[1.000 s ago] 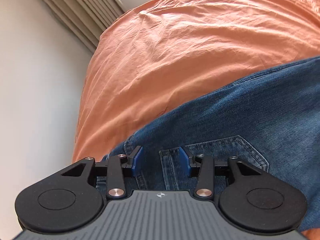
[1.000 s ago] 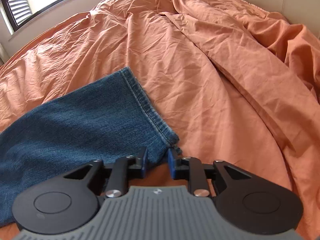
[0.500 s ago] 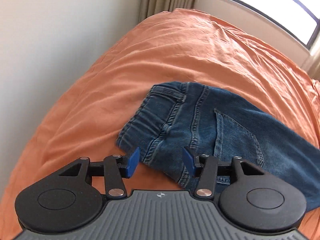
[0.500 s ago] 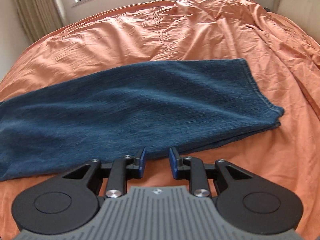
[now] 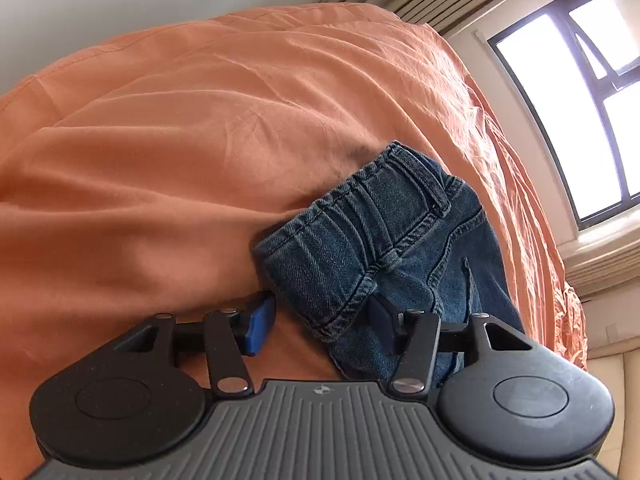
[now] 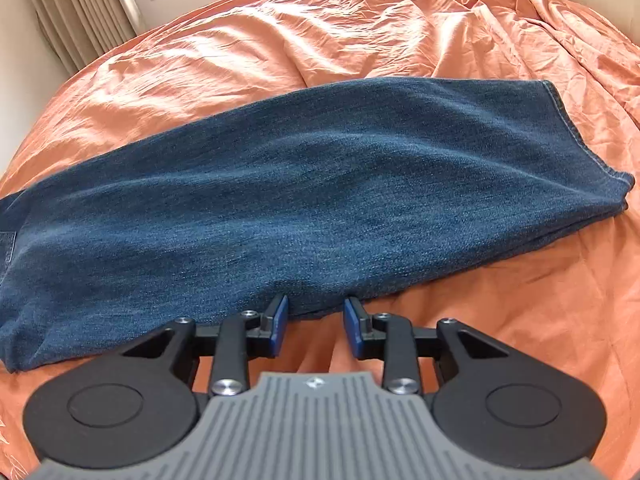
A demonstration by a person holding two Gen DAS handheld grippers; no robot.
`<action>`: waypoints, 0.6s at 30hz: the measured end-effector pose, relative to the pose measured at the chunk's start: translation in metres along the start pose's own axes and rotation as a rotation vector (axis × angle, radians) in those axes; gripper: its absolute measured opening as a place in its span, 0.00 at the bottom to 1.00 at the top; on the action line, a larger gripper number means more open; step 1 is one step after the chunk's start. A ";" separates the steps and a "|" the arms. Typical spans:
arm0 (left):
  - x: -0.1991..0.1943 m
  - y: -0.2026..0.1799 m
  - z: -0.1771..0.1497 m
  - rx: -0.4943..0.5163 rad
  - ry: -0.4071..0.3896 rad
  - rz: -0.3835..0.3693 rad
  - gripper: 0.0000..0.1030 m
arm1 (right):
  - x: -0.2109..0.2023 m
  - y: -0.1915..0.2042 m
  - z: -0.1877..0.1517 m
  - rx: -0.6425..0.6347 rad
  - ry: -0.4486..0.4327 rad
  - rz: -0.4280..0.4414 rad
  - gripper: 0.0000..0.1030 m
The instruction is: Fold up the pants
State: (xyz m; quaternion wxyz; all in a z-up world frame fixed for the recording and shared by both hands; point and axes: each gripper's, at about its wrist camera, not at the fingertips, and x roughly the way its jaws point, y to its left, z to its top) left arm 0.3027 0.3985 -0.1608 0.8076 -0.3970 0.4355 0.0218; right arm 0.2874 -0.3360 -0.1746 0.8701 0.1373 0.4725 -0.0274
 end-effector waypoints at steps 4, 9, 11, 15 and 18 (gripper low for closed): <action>0.007 -0.005 0.007 -0.045 -0.015 0.015 0.38 | 0.005 0.007 -0.001 -0.002 0.009 -0.014 0.30; -0.017 -0.055 0.005 0.169 -0.090 0.165 0.16 | 0.003 0.019 -0.001 -0.076 0.004 -0.038 0.30; -0.034 -0.085 0.001 0.295 -0.131 0.216 0.14 | 0.002 0.022 -0.001 -0.093 -0.001 -0.038 0.30; -0.036 -0.117 0.005 0.453 -0.152 0.296 0.14 | 0.002 0.026 -0.003 -0.101 -0.004 -0.024 0.30; -0.002 -0.110 0.009 0.482 -0.084 0.402 0.15 | 0.000 0.029 -0.006 -0.102 0.001 -0.001 0.30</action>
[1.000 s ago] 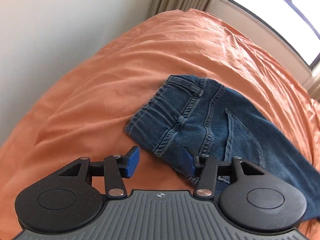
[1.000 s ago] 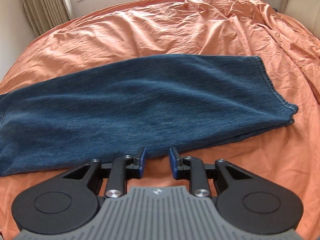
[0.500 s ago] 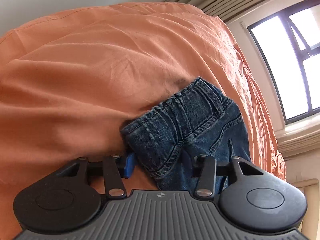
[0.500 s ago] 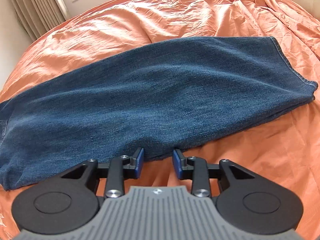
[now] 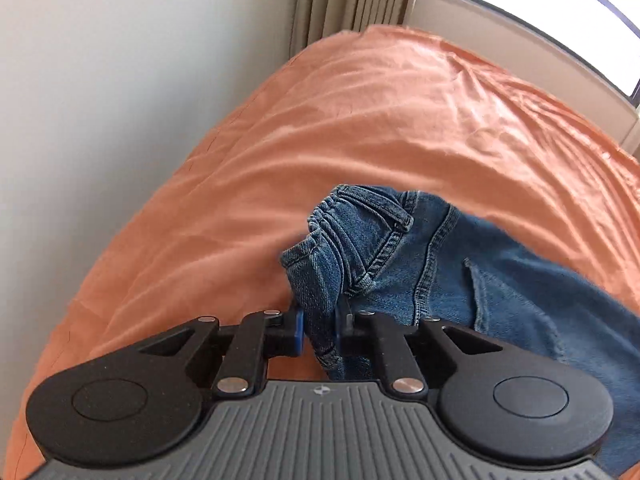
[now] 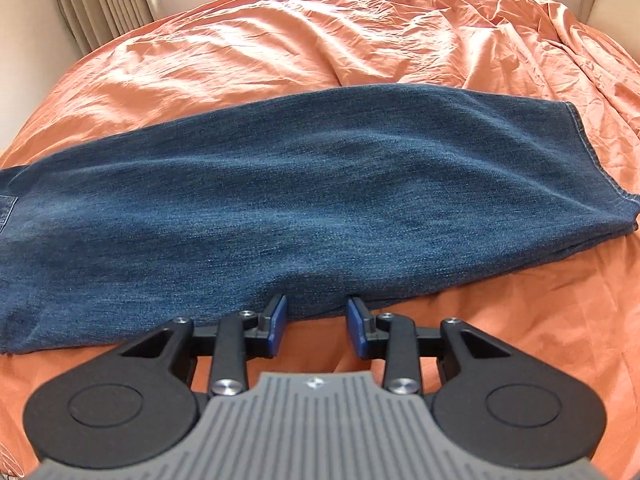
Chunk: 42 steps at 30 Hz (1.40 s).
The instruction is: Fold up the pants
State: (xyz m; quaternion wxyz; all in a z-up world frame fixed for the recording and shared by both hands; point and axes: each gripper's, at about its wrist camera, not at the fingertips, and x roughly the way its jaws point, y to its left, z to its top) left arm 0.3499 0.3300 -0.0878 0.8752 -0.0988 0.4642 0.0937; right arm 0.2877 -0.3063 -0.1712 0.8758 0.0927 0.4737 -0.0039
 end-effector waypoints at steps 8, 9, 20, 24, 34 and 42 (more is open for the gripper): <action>0.032 -0.008 -0.021 0.134 0.077 0.116 0.33 | -0.012 0.008 -0.005 -0.022 -0.007 0.048 0.30; 0.025 -0.011 -0.022 0.167 0.068 0.131 0.39 | -0.014 0.011 -0.005 -0.025 -0.013 0.060 0.30; -0.073 -0.053 -0.064 0.409 0.005 0.067 0.48 | -0.024 0.094 -0.035 -0.204 -0.061 0.229 0.33; -0.091 -0.079 -0.090 0.500 0.006 0.007 0.48 | -0.022 0.136 -0.061 -0.293 -0.057 0.298 0.33; -0.092 -0.121 -0.143 0.629 0.047 -0.119 0.48 | -0.003 0.256 -0.119 -0.589 -0.154 0.359 0.34; -0.094 -0.121 -0.149 0.648 0.036 -0.165 0.48 | -0.005 0.294 -0.116 -0.746 -0.319 0.246 0.35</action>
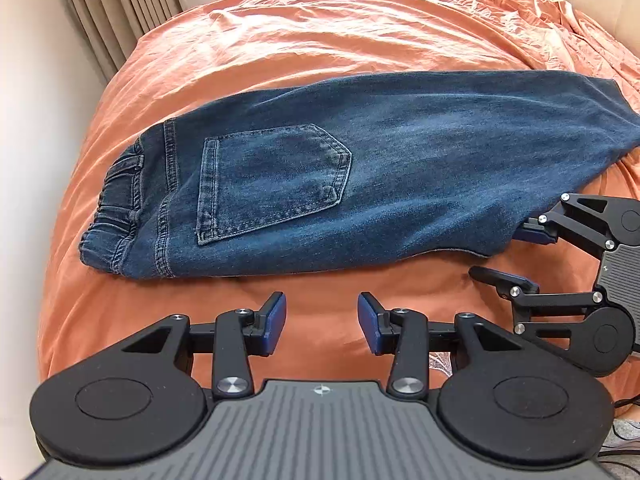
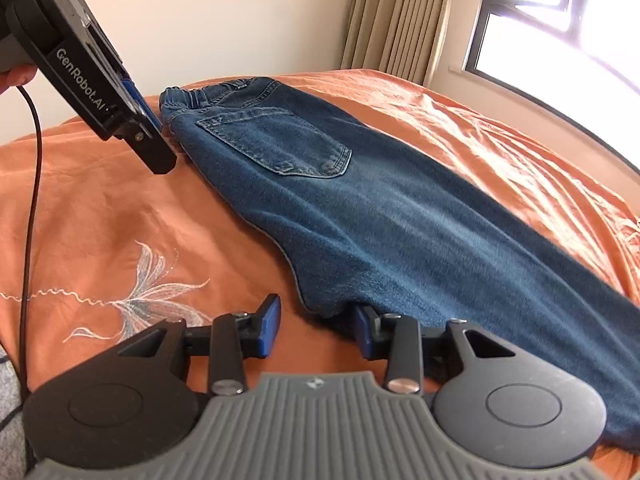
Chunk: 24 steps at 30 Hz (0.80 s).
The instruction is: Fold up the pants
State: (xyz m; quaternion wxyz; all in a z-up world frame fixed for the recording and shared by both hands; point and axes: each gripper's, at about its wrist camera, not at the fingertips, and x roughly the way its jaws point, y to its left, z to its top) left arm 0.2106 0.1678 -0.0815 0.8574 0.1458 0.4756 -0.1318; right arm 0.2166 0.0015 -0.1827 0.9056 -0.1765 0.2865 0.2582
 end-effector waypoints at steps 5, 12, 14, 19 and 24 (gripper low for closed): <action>0.004 0.003 0.000 -0.015 0.003 -0.013 0.48 | 0.020 0.002 -0.001 -0.024 0.043 -0.017 0.28; -0.001 0.004 -0.002 -0.022 0.000 -0.035 0.48 | -0.030 0.004 0.025 0.026 -0.017 -0.003 0.06; 0.001 0.001 0.000 -0.019 0.013 -0.035 0.48 | -0.018 0.003 0.020 0.074 0.067 0.038 0.06; 0.000 -0.016 0.009 -0.005 0.023 -0.047 0.47 | 0.010 0.001 -0.005 0.180 0.151 0.070 0.05; -0.001 -0.038 0.021 -0.004 0.010 -0.066 0.48 | -0.011 -0.026 -0.006 0.328 0.162 0.158 0.06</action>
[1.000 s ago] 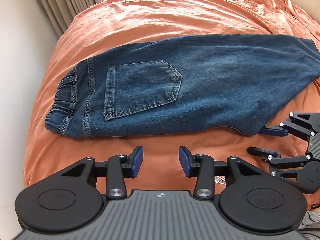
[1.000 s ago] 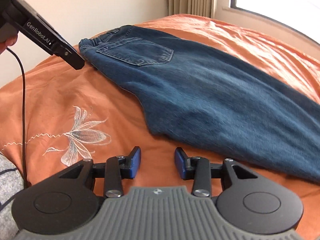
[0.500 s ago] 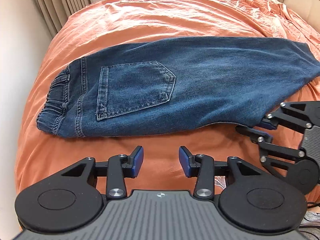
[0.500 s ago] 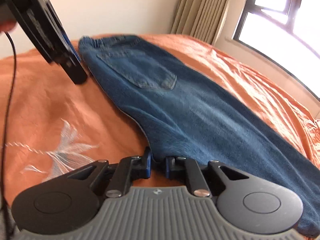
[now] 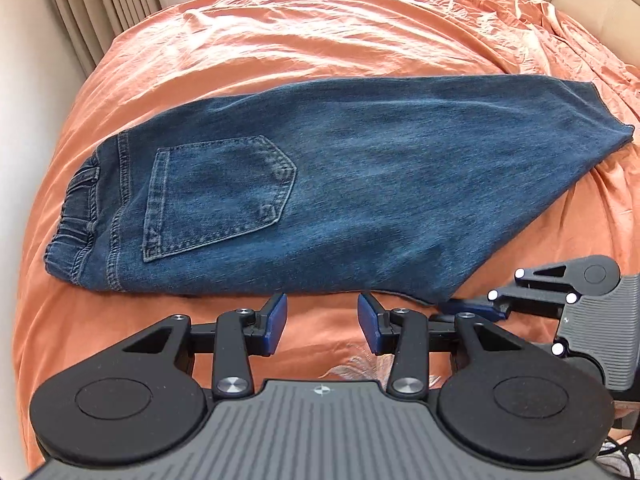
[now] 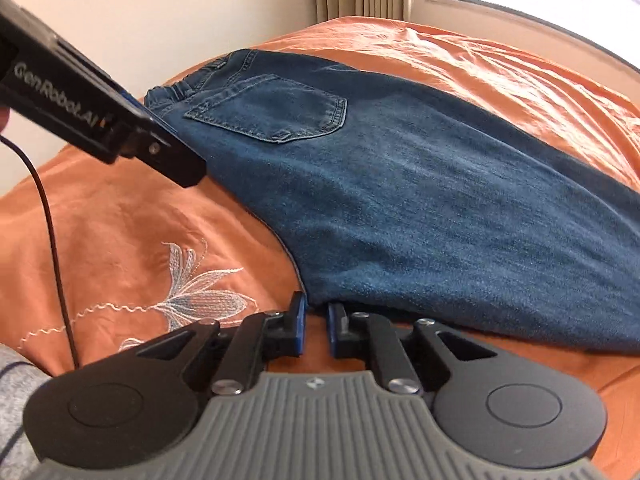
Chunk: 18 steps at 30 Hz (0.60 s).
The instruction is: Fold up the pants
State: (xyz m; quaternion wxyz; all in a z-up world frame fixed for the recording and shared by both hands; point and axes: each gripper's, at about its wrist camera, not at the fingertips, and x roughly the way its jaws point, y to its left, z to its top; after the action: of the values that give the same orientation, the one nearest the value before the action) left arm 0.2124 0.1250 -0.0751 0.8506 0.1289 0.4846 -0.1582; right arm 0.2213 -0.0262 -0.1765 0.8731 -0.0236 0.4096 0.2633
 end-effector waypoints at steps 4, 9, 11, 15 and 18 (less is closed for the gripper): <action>0.003 -0.024 0.013 -0.004 -0.026 -0.019 0.48 | -0.040 -0.026 -0.011 0.055 -0.040 -0.006 0.07; 0.007 -0.054 0.031 -0.002 -0.073 -0.026 0.48 | -0.087 -0.099 -0.017 0.177 -0.091 -0.075 0.19; 0.012 -0.064 0.041 -0.011 -0.073 -0.054 0.48 | -0.108 -0.142 -0.022 0.258 -0.112 -0.124 0.21; 0.026 -0.088 0.062 0.003 -0.067 -0.081 0.48 | -0.151 -0.231 -0.045 0.449 -0.146 -0.217 0.31; 0.041 -0.111 0.078 0.013 -0.064 -0.110 0.48 | -0.185 -0.297 -0.069 0.636 -0.188 -0.265 0.33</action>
State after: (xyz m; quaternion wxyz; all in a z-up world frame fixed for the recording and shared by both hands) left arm 0.2501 -0.0116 -0.0792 0.8548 0.1025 0.4626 -0.2116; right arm 0.2176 -0.3813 -0.1395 0.8974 0.2207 0.3821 0.0080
